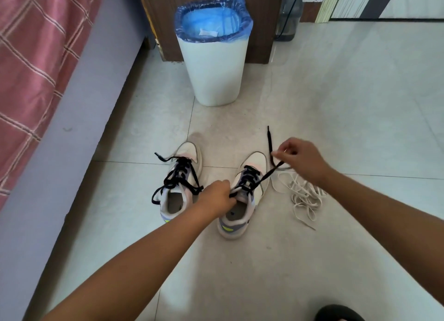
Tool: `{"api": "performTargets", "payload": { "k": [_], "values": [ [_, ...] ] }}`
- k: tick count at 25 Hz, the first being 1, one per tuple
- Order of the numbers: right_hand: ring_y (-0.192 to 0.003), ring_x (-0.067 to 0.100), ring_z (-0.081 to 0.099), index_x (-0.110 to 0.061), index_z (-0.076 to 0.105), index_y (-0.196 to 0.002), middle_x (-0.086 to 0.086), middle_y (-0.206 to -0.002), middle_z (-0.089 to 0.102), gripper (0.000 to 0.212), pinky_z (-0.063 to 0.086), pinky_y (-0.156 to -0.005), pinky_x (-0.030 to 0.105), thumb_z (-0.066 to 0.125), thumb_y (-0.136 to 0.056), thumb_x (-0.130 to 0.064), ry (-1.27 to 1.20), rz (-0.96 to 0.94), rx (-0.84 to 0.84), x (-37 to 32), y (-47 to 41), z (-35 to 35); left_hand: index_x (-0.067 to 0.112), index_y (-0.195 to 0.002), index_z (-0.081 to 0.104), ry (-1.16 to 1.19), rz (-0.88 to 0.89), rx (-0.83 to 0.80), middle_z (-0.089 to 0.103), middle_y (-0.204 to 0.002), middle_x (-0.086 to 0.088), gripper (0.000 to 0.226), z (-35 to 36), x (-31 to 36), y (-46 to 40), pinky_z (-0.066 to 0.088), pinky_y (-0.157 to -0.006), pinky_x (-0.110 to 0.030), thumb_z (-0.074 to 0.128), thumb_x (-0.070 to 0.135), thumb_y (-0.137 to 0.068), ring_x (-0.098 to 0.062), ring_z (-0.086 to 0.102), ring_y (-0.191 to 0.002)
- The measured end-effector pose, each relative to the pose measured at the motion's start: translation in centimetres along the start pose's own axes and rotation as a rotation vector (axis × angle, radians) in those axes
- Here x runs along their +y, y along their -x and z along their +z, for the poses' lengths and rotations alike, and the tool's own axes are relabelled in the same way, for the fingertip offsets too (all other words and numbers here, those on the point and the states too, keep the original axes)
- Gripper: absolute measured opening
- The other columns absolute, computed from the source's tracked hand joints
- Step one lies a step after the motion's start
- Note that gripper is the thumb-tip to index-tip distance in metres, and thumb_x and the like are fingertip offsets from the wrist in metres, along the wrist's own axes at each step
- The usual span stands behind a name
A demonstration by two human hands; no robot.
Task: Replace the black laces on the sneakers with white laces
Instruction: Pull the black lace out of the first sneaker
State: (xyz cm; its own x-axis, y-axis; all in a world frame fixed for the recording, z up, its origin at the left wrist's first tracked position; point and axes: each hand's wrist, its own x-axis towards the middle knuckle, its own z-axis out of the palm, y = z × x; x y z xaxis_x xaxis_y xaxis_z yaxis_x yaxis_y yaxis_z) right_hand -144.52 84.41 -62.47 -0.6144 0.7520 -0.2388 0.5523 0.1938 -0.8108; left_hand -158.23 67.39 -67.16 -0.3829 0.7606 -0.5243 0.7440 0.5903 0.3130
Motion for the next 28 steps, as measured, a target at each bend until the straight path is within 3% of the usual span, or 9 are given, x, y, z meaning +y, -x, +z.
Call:
{"api": "performTargets", "payload": {
  "k": [2, 4, 8, 9, 13, 16, 19, 22, 28],
  "values": [
    [-0.090, 0.024, 0.054, -0.015, 0.064, -0.096, 0.007, -0.093, 0.060, 0.015, 0.040, -0.078, 0.030, 0.069, -0.083, -0.021, 0.317, -0.089, 0.260, 0.4, -0.5, -1.8, 0.005, -0.106, 0.051, 0.059, -0.047, 0.035, 0.058, -0.109, -0.014, 0.030, 0.3, 0.2, 0.1, 0.040, -0.070, -0.032, 0.054, 0.029, -0.088, -0.031, 0.056, -0.098],
    [-0.103, 0.030, 0.049, -0.010, 0.057, -0.112, 0.010, -0.107, 0.056, 0.027, 0.036, -0.086, 0.037, 0.062, -0.086, -0.017, 0.432, -0.150, 0.334, 0.6, 1.1, -0.8, 0.006, -0.104, 0.050, 0.079, -0.079, 0.066, 0.059, -0.105, -0.012, 0.029, 0.8, 0.7, 0.7, 0.037, -0.065, -0.029, 0.054, 0.031, -0.089, -0.029, 0.057, -0.094],
    [-0.080, 0.022, 0.055, -0.017, 0.037, -0.111, -0.002, -0.086, 0.053, 0.032, 0.037, -0.066, 0.031, 0.056, -0.088, -0.028, 0.414, 0.036, -0.288, 0.7, 7.1, 6.0, 0.010, -0.107, 0.044, -0.019, -0.048, 0.151, 0.062, -0.103, -0.008, 0.031, 2.1, 2.0, 1.0, 0.037, -0.067, -0.031, 0.050, 0.035, -0.090, -0.029, 0.060, -0.094],
    [-0.081, 0.024, 0.056, -0.015, 0.035, -0.109, 0.000, -0.089, 0.055, 0.032, 0.037, -0.065, 0.031, 0.054, -0.087, -0.028, 0.438, 0.058, -0.317, 1.0, 7.4, 7.3, 0.010, -0.108, 0.044, -0.074, -0.045, 0.183, 0.063, -0.105, -0.008, 0.031, 2.4, 2.3, 1.1, 0.038, -0.072, -0.033, 0.048, 0.036, -0.091, -0.030, 0.060, -0.096],
    [-0.089, 0.031, 0.060, -0.014, 0.029, -0.098, 0.006, -0.089, 0.057, 0.035, 0.037, -0.064, 0.032, 0.055, -0.086, -0.035, 0.542, 0.074, -0.187, 1.2, 5.1, 7.8, 0.014, -0.116, 0.045, -0.315, -0.017, 0.270, 0.056, -0.117, -0.005, 0.035, 3.1, 2.4, 1.1, 0.028, -0.097, -0.043, 0.045, 0.038, -0.091, -0.025, 0.052, -0.108],
    [-0.082, 0.030, 0.058, -0.015, 0.028, -0.096, 0.006, -0.088, 0.058, 0.046, 0.038, -0.062, 0.033, 0.061, -0.081, -0.044, 0.560, 0.044, -0.165, 0.5, 4.5, 6.2, 0.017, -0.130, 0.039, -0.170, 0.006, 0.449, 0.035, -0.136, -0.009, 0.064, 1.0, 1.3, 0.8, 0.011, -0.110, -0.055, 0.060, 0.047, -0.077, -0.027, 0.036, -0.128],
    [-0.067, 0.028, 0.051, -0.017, 0.027, -0.091, 0.001, -0.072, 0.051, 0.048, 0.031, -0.052, 0.033, 0.066, -0.076, -0.042, 0.524, 0.012, -0.086, -1.3, 4.5, 3.3, 0.027, -0.130, 0.021, 0.023, 0.045, 0.526, 0.018, -0.143, -0.004, 0.082, -2.5, 0.2, 2.0, -0.005, -0.113, -0.055, 0.069, 0.042, -0.064, -0.021, 0.015, -0.138],
    [-0.058, 0.023, 0.045, -0.018, 0.027, -0.087, 0.000, -0.067, 0.046, 0.048, 0.031, -0.053, 0.033, 0.068, -0.074, -0.038, 0.454, -0.090, -0.054, -3.2, 4.7, 0.7, 0.030, -0.115, 0.021, 0.166, 0.162, 0.676, 0.026, -0.137, -0.003, 0.078, -6.1, 0.1, 3.7, -0.006, -0.113, -0.056, 0.072, 0.036, -0.055, -0.015, 0.018, -0.133],
    [-0.048, 0.012, 0.033, -0.030, 0.024, -0.077, -0.007, -0.053, 0.042, 0.048, 0.033, -0.052, 0.029, 0.070, -0.068, -0.021, 0.268, -0.255, -0.089, -6.3, 6.9, -2.9, 0.031, -0.100, 0.026, 0.291, 0.299, 0.829, 0.030, -0.117, 0.006, 0.055, -9.8, -0.2, 7.7, 0.003, -0.113, -0.056, 0.050, 0.044, -0.051, -0.012, 0.032, -0.119]
  ]
}}
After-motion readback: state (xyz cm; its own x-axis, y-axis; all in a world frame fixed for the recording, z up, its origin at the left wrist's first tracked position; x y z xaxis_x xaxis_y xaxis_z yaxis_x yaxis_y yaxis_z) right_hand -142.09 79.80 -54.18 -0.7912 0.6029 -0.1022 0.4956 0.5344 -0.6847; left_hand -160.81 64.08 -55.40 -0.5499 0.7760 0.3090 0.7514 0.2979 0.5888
